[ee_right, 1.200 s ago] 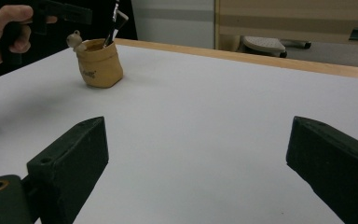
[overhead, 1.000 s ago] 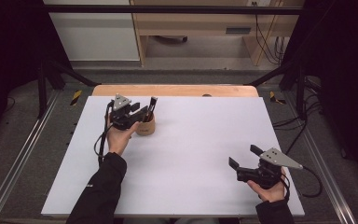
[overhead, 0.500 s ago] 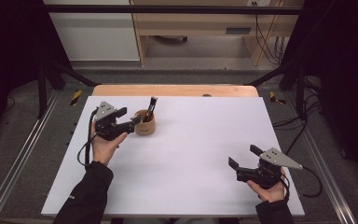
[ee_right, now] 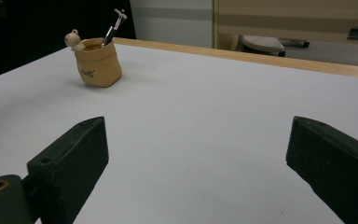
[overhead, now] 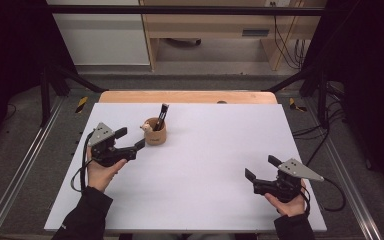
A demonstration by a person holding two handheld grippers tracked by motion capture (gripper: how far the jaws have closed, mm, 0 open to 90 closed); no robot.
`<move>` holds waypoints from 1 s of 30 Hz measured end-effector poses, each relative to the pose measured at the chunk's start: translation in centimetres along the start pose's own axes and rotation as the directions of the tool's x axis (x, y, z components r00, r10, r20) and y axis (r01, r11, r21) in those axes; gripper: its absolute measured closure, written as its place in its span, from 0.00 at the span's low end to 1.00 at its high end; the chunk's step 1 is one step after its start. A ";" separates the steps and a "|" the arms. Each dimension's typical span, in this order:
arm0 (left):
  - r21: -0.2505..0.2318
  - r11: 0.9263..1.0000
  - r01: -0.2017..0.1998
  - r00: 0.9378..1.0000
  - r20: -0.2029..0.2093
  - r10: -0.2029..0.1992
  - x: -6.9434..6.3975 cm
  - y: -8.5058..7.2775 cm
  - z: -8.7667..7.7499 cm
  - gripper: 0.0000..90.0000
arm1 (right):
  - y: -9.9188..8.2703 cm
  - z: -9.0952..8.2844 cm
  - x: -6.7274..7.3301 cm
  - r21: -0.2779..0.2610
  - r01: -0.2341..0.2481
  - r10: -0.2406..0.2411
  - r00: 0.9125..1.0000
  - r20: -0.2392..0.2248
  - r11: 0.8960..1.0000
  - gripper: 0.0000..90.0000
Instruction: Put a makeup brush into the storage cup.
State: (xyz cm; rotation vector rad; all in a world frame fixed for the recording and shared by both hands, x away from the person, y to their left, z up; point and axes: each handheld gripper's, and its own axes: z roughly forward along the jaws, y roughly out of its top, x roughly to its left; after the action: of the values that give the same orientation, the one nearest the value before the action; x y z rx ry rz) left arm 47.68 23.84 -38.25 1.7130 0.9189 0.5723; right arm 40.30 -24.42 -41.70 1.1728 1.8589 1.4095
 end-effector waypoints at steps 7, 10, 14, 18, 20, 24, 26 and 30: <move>0.000 1.000 -0.002 1.000 0.005 0.002 -0.5 -1.2 -1.4 0.15 | 0.0 0.0 0.0 0.000 -0.001 0.001 1.000 0.000 1.000 0.07; 0.013 1.000 -0.009 1.000 -0.001 0.009 -0.7 -1.9 -2.0 0.14 | 0.0 0.0 0.0 0.000 -0.001 0.001 1.000 0.001 1.000 0.07; 0.007 1.000 -0.001 1.000 -0.003 0.001 -0.9 -2.5 -2.9 0.13 | 0.0 0.0 0.0 0.000 -0.002 0.002 1.000 0.001 1.000 0.07; 0.015 1.000 -0.006 1.000 -0.013 0.007 -1.1 -3.2 -3.7 0.12 | 0.0 0.0 0.0 0.000 -0.002 0.002 1.000 0.001 1.000 0.06; 0.023 1.000 -0.014 1.000 -0.024 0.015 -1.2 -3.6 -4.1 0.11 | 0.0 -0.1 0.0 -0.001 -0.002 0.002 1.000 0.002 1.000 0.06; 0.015 1.000 0.001 0.999 -0.040 0.000 -1.1 -4.1 -4.7 0.11 | 0.0 0.0 -0.1 0.001 -0.003 0.003 1.000 0.003 1.000 0.06; 0.013 1.000 0.005 0.999 -0.051 -0.005 -1.0 -4.2 -5.0 0.11 | 0.0 0.0 -0.1 0.001 -0.004 0.004 1.000 0.004 1.000 0.06; 0.006 1.000 0.012 0.998 -0.058 -0.011 -0.9 -4.5 -5.7 0.11 | -0.1 -0.1 -0.2 0.000 0.000 0.000 1.000 0.007 1.000 0.06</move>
State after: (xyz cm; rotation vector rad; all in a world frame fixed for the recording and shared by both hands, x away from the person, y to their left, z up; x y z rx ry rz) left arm 41.53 27.09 -40.61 1.7035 0.9717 0.6142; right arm 40.26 -24.62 -41.74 1.1768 1.8538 1.4033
